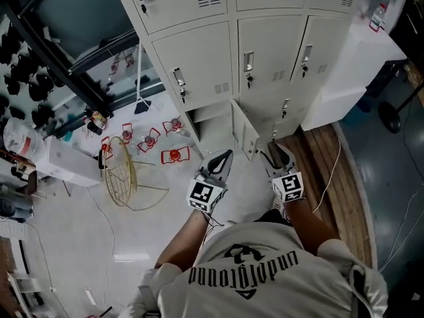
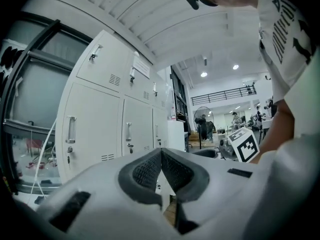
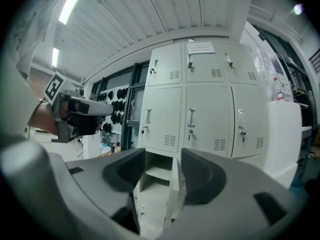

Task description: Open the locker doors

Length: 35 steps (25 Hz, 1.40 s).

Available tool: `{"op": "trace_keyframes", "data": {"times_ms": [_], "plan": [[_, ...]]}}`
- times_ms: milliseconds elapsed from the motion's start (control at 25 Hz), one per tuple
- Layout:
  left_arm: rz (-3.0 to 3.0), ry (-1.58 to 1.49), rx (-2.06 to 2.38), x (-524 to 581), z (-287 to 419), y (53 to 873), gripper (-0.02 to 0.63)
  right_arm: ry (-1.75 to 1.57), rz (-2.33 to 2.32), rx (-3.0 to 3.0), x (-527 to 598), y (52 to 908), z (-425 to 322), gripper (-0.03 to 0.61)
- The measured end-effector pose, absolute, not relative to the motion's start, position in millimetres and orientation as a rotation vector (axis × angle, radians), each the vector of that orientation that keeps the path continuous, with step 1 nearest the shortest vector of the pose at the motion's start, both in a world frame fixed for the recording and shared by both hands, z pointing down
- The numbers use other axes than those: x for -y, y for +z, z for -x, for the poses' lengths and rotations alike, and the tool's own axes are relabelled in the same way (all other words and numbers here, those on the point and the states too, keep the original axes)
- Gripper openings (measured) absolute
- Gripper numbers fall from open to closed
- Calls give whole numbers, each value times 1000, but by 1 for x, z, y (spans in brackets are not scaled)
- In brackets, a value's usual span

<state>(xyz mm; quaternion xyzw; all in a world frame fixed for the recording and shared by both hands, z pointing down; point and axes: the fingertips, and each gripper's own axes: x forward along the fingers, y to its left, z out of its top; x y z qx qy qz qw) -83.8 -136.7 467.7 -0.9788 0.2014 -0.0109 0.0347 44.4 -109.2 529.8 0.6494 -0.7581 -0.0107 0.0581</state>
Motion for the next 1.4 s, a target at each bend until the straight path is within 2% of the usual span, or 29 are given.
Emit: {"op": "trace_keyframes", "data": {"times_ms": [440,680,880,1080,1400], "plan": [[3016,1,-483,150,-71,448,8,-87,-2065,2324,122,487,-172,229],[2990,10,-450,165,-169,439,8,-108,-2027,2376,140,471,-256,229],[2987,21,-457,179,-234,434,8,-95,-1923,2449,152,467,-295,227],[2983,12,-518,202,-276,429,8,-93,-1834,2500,169,467,-323,227],[2986,-24,-585,260,-305,436,8,-103,-1810,2540,236,452,-360,229]]}}
